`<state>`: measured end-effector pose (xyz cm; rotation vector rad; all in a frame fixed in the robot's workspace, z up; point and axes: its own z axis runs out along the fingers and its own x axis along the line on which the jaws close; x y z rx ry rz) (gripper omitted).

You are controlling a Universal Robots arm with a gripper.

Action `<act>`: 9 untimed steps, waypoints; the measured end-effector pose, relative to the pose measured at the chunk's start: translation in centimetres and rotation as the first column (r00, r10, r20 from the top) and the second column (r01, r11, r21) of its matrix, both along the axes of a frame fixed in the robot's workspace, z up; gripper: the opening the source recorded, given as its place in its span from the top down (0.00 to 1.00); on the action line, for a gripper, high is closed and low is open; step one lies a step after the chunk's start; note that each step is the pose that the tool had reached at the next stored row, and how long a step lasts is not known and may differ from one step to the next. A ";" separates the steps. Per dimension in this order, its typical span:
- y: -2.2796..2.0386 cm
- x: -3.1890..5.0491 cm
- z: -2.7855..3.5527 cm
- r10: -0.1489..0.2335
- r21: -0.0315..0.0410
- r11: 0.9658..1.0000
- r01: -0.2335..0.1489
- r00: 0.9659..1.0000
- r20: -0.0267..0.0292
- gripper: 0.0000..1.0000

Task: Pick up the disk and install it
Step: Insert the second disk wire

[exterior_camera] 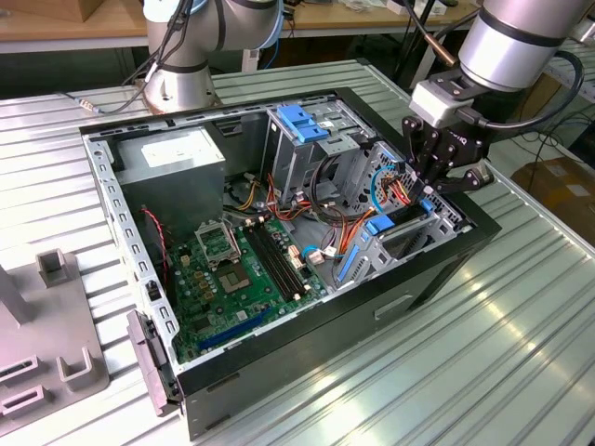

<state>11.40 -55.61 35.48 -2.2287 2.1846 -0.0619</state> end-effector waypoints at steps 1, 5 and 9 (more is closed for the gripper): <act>0.00 0.00 0.02 0.000 0.000 1.000 0.000 1.000 -0.001 0.90; 0.00 0.01 0.70 0.000 0.000 1.000 0.000 1.000 -0.007 0.90; 0.07 0.05 1.29 0.000 0.000 1.000 0.000 1.000 -0.024 0.90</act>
